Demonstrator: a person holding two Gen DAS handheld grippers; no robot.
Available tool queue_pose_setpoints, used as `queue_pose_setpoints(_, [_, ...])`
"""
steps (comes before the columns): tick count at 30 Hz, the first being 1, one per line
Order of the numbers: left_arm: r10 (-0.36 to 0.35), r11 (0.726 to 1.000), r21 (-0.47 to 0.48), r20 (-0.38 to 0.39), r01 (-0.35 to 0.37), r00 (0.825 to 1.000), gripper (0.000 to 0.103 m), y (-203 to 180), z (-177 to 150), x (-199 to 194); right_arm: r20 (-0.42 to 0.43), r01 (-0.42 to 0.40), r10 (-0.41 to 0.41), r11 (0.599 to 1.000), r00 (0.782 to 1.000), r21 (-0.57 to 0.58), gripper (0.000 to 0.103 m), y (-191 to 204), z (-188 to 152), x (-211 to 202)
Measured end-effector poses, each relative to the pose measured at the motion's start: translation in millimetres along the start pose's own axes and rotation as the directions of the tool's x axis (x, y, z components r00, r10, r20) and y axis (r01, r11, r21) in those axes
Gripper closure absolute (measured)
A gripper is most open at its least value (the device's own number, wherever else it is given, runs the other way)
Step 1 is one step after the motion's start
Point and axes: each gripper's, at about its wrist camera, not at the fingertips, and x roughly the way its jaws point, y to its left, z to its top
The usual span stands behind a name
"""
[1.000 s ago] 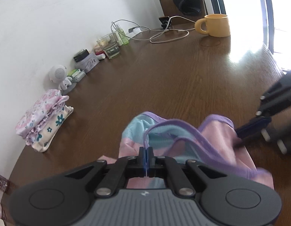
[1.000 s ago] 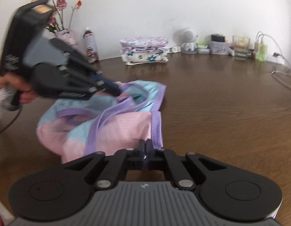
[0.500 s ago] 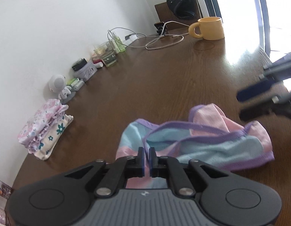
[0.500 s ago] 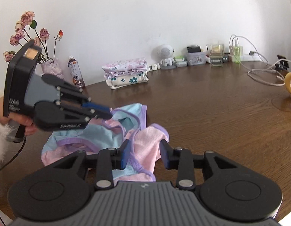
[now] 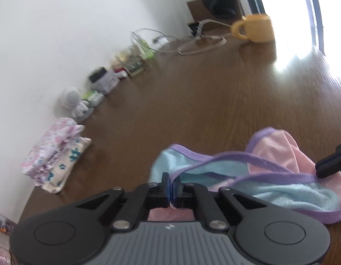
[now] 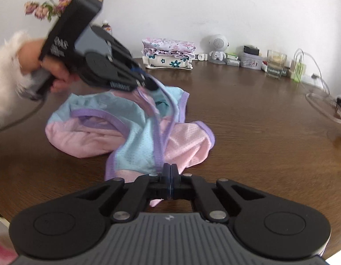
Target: Fold clothes
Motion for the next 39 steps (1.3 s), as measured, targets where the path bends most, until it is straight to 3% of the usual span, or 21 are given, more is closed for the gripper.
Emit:
queue_pose_setpoints(4, [0.068, 0.997, -0.047, 0.052, -0.066, 0.996, 0.102, 17, 3, -23, 0.034, -0.038, 0.038, 0.999, 0.999, 0.0, 0.102, -6, 15, -1])
queue_pose_setpoints(7, [0.078, 0.996, -0.049, 0.064, -0.075, 0.995, 0.102, 18, 3, -37, 0.051, -0.099, 0.097, 0.995, 0.994, 0.02, 0.078, -2, 19, 0])
queue_pose_setpoints(9, [0.087, 0.996, -0.039, 0.062, -0.085, 0.994, 0.102, 15, 1, -41, 0.062, -0.14, 0.138, 0.99, 0.989, 0.033, 0.074, 1, 22, 1])
queue_pose_setpoints(12, [0.088, 0.996, -0.025, 0.069, -0.087, 0.994, 0.102, 10, -5, -48, 0.031, -0.123, 0.123, 0.992, 0.992, 0.003, 0.069, 6, 19, 12])
queue_pose_setpoints(14, [0.094, 0.995, -0.031, 0.084, -0.092, 0.992, 0.102, 7, -11, -57, 0.009, -0.101, 0.101, 0.995, 0.995, -0.017, 0.069, 9, 17, 17])
queue_pose_setpoints(16, [0.113, 0.993, -0.053, 0.103, -0.108, 0.988, 0.102, 6, -18, -66, -0.004, -0.088, 0.088, 0.995, 0.996, -0.043, 0.09, 12, 13, 19])
queue_pose_setpoints(17, [0.121, 0.991, -0.07, 0.106, -0.114, 0.987, 0.102, 7, -22, -69, -0.002, -0.082, 0.082, 0.995, 0.997, -0.059, 0.095, 14, 12, 17])
queue_pose_setpoints(23, [0.195, 0.97, -0.172, 0.11, -0.174, 0.975, 0.102, 20, -37, -84, 0.106, 0.032, -0.009, 0.976, 0.994, -0.215, 0.095, 23, 32, -9])
queue_pose_setpoints(27, [0.245, 0.954, -0.213, 0.149, -0.211, 0.958, 0.101, 34, -28, -103, 0.22, 0.158, -0.088, 0.933, 0.972, -0.324, 0.095, 21, 67, -24])
queue_pose_setpoints(31, [0.348, 0.916, -0.279, 0.199, -0.287, 0.916, 0.101, 66, 9, -122, 0.314, 0.285, -0.17, 0.884, 0.934, -0.37, 0.096, 13, 134, -16])
queue_pose_setpoints(34, [0.441, 0.864, -0.371, 0.233, -0.34, 0.867, 0.101, 100, 45, -142, 0.403, 0.36, -0.211, 0.869, 0.89, -0.34, 0.096, 7, 204, -15])
queue_pose_setpoints(36, [0.507, 0.828, -0.415, 0.264, -0.378, 0.82, 0.101, 120, 65, -163, 0.465, 0.392, -0.224, 0.869, 0.856, -0.303, 0.096, 4, 251, -21])
queue_pose_setpoints(39, [0.605, 0.771, -0.465, 0.319, -0.435, 0.73, 0.101, 140, 86, -205, 0.594, 0.378, -0.176, 0.896, 0.785, -0.233, 0.096, 9, 305, -60])
